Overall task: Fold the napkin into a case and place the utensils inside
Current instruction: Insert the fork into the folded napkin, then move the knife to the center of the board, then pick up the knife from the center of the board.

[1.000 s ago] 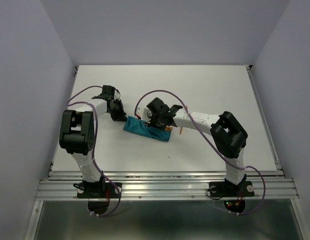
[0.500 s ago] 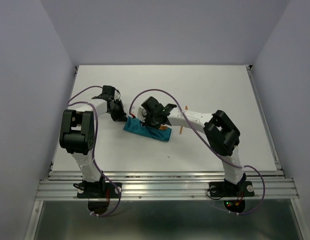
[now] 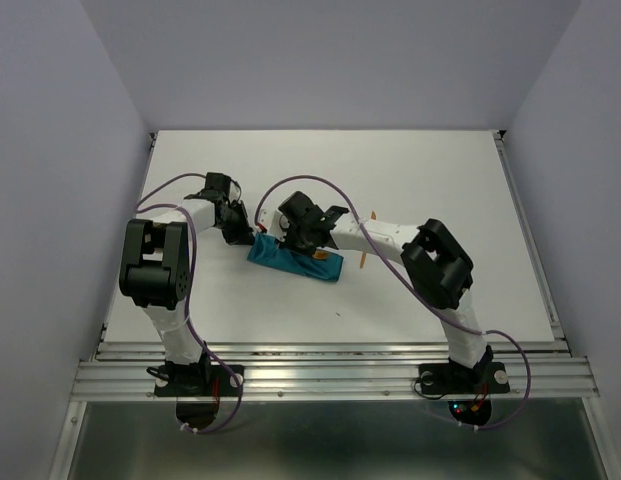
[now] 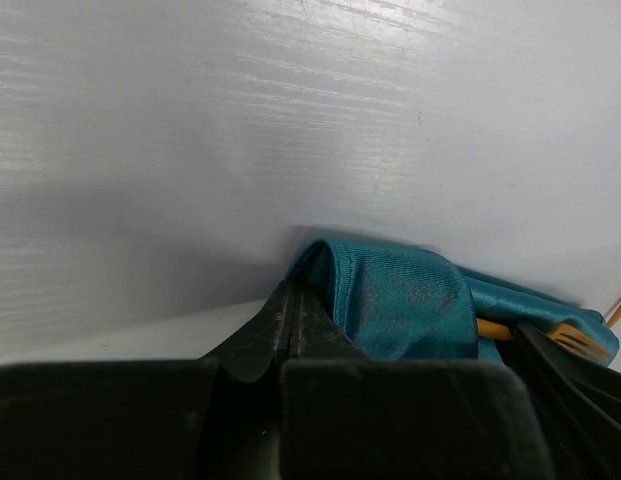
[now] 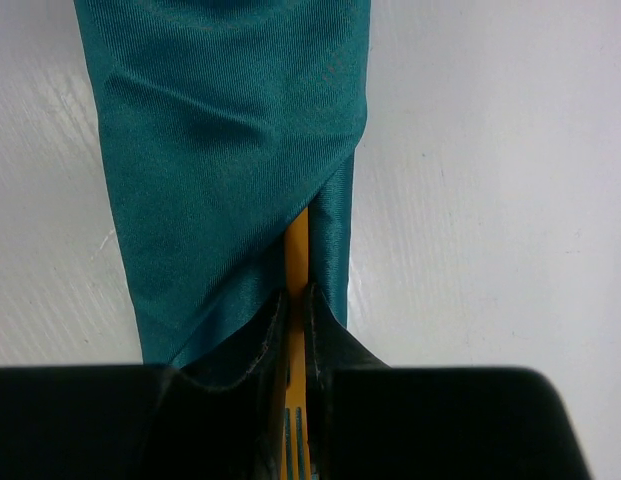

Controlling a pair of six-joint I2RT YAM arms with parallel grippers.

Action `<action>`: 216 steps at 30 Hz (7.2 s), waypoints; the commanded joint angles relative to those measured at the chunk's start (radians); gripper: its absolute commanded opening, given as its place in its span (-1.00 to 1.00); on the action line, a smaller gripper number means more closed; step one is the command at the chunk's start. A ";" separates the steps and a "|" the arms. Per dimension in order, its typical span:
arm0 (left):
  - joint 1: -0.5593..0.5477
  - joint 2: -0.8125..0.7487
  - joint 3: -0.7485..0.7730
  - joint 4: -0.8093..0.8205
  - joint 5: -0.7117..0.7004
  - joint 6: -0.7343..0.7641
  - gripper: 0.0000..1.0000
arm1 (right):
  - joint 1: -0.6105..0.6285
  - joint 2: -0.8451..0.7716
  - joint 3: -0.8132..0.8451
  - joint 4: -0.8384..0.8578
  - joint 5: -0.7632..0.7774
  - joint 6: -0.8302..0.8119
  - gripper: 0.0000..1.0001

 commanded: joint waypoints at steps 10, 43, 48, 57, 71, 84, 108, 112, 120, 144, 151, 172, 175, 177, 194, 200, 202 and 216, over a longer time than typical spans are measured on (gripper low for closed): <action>-0.007 0.001 -0.015 0.004 0.008 0.011 -0.97 | 0.014 0.029 0.057 0.055 0.007 0.034 -0.94; -0.008 0.007 -0.007 -0.002 -0.003 0.023 -0.97 | -0.208 -0.339 -0.223 0.225 0.354 0.492 0.25; -0.007 0.006 -0.005 -0.004 -0.003 0.024 -0.97 | -0.342 -0.437 -0.384 0.198 0.356 0.764 0.39; -0.008 -0.004 0.002 -0.008 -0.001 0.025 -0.97 | -0.396 -0.507 -0.587 0.173 0.102 0.916 0.44; -0.007 -0.004 0.002 -0.005 0.000 0.025 -0.97 | -0.348 -0.332 -0.504 0.188 0.088 0.948 0.06; -0.007 -0.020 -0.018 0.002 -0.001 0.027 -0.97 | -0.348 -0.082 -0.201 0.262 0.203 1.019 -0.19; -0.010 0.001 -0.005 0.007 0.005 0.020 -0.97 | -0.330 -0.113 -0.148 0.202 -0.034 0.850 0.00; -0.010 0.006 -0.001 0.005 0.004 0.019 -0.97 | -0.330 -0.111 -0.212 0.204 -0.045 0.849 0.00; -0.011 0.004 -0.007 0.004 0.003 0.022 -0.97 | -0.351 -0.120 -0.220 0.109 0.251 0.841 0.18; -0.016 -0.024 -0.021 0.007 0.002 0.025 -0.97 | -0.422 0.240 0.301 -0.002 0.228 0.858 0.50; -0.016 -0.016 -0.015 0.009 0.003 0.022 -0.97 | -0.385 0.303 0.379 -0.077 0.306 0.775 0.13; -0.022 -0.005 -0.009 0.006 0.008 0.027 -0.97 | -0.356 -0.102 -0.257 0.021 0.069 0.459 -0.73; -0.022 -0.004 -0.009 0.005 0.007 0.025 -0.97 | -0.356 -0.180 -0.324 0.020 0.073 0.450 -0.63; -0.022 0.001 -0.005 0.004 0.008 0.024 -0.97 | -0.356 -0.207 -0.364 0.020 0.090 0.454 -0.50; -0.023 -0.020 -0.005 -0.007 -0.007 0.020 -0.97 | -0.321 -0.192 -0.441 0.156 0.159 0.467 -0.45; -0.022 -0.033 -0.015 -0.010 -0.013 0.022 -0.97 | -0.321 -0.175 -0.409 0.193 0.153 0.441 -0.94; -0.020 -0.039 -0.019 -0.011 -0.018 0.025 -0.97 | -0.321 -0.198 -0.410 0.187 0.162 0.436 -0.99; -0.011 -0.042 -0.025 -0.013 -0.009 0.030 -0.97 | -0.312 -0.379 -0.388 0.038 0.174 0.378 -0.99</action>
